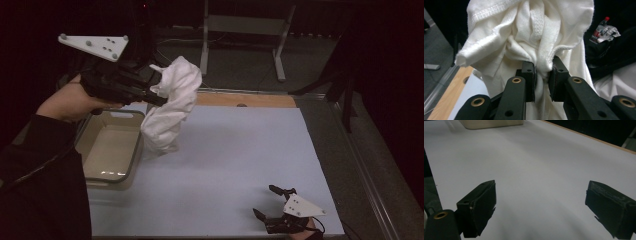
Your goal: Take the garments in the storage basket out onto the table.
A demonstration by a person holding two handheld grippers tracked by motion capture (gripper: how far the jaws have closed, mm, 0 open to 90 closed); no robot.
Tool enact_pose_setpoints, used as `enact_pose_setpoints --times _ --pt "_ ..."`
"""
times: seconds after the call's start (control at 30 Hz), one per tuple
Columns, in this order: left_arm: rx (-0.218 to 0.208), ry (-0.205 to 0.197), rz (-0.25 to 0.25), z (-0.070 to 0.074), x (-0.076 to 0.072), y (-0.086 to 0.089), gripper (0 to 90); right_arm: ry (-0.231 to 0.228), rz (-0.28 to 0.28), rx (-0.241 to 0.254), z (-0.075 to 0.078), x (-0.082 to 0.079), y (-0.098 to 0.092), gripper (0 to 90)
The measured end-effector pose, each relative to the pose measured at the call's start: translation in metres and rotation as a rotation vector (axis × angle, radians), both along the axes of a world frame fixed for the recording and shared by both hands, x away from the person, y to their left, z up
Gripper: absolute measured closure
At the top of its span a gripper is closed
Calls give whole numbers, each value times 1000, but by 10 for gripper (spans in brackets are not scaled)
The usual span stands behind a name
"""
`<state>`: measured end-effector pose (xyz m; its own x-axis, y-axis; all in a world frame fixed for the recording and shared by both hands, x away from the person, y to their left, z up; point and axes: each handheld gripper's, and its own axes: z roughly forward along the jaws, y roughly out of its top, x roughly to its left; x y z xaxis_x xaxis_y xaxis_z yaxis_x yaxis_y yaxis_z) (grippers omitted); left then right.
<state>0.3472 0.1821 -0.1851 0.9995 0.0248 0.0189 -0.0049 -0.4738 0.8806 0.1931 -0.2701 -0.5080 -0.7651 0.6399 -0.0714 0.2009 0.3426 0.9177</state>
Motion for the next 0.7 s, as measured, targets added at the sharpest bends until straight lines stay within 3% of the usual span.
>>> enact_pose_setpoints --times 0.17,0.33,0.7 --pt "4 0 -21 -5 3 -21 784 -5 -1 2 0 0 0 102" --pt "-22 19 -25 -11 8 -38 783 -6 -4 5 0 0 0 102" --pt "21 21 20 -21 11 -76 783 -19 -11 7 2 0 -2 102"
